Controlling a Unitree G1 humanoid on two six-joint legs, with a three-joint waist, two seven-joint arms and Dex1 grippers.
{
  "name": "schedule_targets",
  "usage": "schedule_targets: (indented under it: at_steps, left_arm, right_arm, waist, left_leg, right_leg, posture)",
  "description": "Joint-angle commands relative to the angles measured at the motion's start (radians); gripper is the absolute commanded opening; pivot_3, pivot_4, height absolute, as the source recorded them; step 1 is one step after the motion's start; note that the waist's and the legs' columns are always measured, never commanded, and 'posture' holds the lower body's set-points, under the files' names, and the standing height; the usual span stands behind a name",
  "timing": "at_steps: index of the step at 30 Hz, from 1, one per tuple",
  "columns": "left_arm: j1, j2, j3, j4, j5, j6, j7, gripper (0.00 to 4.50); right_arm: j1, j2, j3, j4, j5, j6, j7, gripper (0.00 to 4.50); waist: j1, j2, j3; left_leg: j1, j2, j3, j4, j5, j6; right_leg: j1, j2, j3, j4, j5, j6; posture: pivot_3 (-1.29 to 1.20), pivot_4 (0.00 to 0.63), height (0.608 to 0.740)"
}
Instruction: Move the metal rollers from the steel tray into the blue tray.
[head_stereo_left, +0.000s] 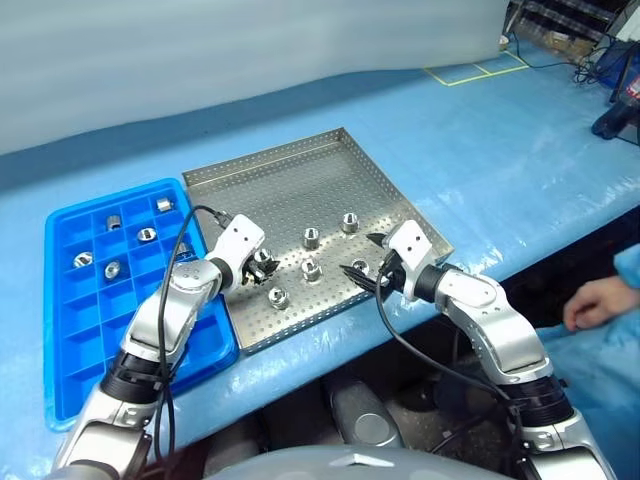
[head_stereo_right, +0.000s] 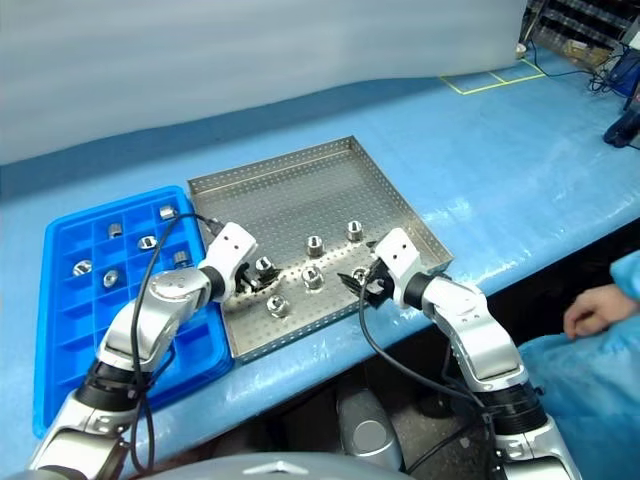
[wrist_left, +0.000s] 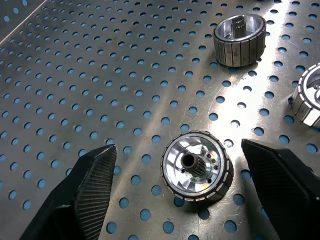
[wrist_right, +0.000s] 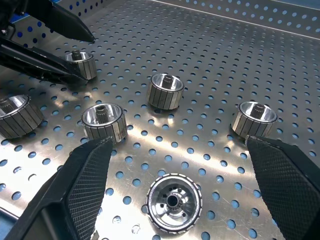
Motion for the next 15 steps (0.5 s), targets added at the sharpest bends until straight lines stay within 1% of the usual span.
schedule_targets:
  at_steps: [1,5,6,7,10,15]
  left_arm:
    - [-0.011,-0.005,0.008,-0.002,-0.002,0.019,-0.004,2.93]
    - [-0.016,-0.009,0.014,-0.002,-0.007,0.025,-0.006,2.93]
    - [-0.017,-0.009,0.015,0.0,-0.006,0.024,-0.006,2.69]
    - [-0.016,-0.008,0.016,0.0,-0.006,0.023,-0.005,2.59]
    - [-0.016,-0.007,0.023,-0.008,-0.011,0.018,-0.009,1.77]
    - [-0.013,-0.019,0.061,-0.029,-0.043,0.028,-0.01,1.73]
  right_arm:
    - [-0.003,-0.001,-0.028,-0.047,0.002,-0.016,-0.012,4.5]
    - [-0.001,0.0,-0.023,-0.049,0.0,-0.017,-0.018,4.5]
    - [-0.001,0.002,-0.021,-0.05,-0.001,-0.017,-0.019,4.5]
    - [-0.002,0.003,-0.018,-0.051,-0.002,-0.017,-0.021,4.5]
    - [-0.002,0.003,-0.006,-0.056,0.002,-0.018,-0.013,4.5]
    - [-0.011,0.007,0.012,-0.055,0.008,-0.018,0.007,4.5]
  waist:
    - [-0.002,0.0,0.0]
    - [-0.006,0.0,0.0]
    - [-0.006,0.0,0.0]
    - [-0.008,0.0,0.0]
    - [-0.011,0.0,0.0]
    - [-0.013,0.0,0.0]
  left_leg:
    - [0.0,0.0,0.0,0.0,0.0,0.0]
    - [0.0,0.0,0.0,0.0,0.0,0.0]
    - [0.0,0.0,0.0,0.0,0.0,0.0]
    - [0.0,0.0,0.0,0.0,0.0,0.0]
    - [0.0,0.0,0.0,0.0,0.0,0.0]
    - [0.0,0.0,0.0,0.0,0.0,0.0]
  right_leg:
    - [0.0,0.0,0.0,0.0,0.0,0.0]
    - [0.0,0.0,0.0,0.0,0.0,0.0]
    - [0.0,0.0,0.0,0.0,0.0,0.0]
    - [0.0,0.0,0.0,0.0,0.0,0.0]
    - [0.0,0.0,0.0,0.0,0.0,0.0]
    - [0.0,0.0,0.0,0.0,0.0,0.0]
  posture:
    - [-0.35,0.15,0.74]
    - [-0.35,0.15,0.74]
    - [-0.35,0.15,0.74]
    - [-0.35,0.15,0.74]
    - [-0.35,0.15,0.74]
    - [-0.35,0.15,0.74]
